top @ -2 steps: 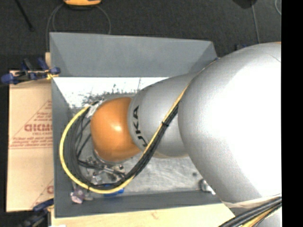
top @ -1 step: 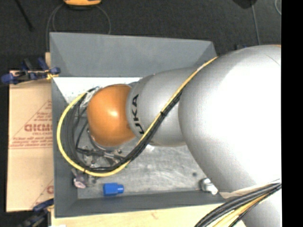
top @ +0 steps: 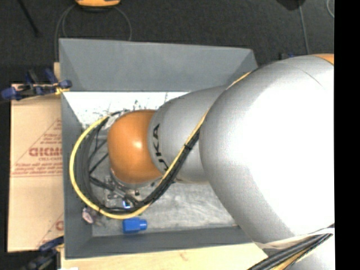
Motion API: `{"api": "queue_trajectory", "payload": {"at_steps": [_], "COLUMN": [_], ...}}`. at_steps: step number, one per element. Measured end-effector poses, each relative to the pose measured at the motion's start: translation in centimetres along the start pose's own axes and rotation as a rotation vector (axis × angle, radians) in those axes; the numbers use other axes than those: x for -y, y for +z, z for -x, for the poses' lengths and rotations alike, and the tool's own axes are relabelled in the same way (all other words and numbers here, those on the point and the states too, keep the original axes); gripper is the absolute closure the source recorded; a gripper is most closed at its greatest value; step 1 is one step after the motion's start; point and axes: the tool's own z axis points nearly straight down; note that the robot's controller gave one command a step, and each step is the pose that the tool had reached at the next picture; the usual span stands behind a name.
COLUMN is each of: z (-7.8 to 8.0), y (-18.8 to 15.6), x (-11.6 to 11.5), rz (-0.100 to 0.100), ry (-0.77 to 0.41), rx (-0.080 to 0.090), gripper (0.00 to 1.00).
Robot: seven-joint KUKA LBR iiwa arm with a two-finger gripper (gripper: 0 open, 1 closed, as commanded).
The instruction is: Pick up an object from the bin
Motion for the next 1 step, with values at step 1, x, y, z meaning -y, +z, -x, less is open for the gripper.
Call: {"api": "queue_trajectory", "payload": {"at_steps": [1], "z": [-2.02], "y": [0.45], "x": [1.24], "rz": [0.014], "ry": [0.334], "rx": [0.019], "gripper": [1.00]}}
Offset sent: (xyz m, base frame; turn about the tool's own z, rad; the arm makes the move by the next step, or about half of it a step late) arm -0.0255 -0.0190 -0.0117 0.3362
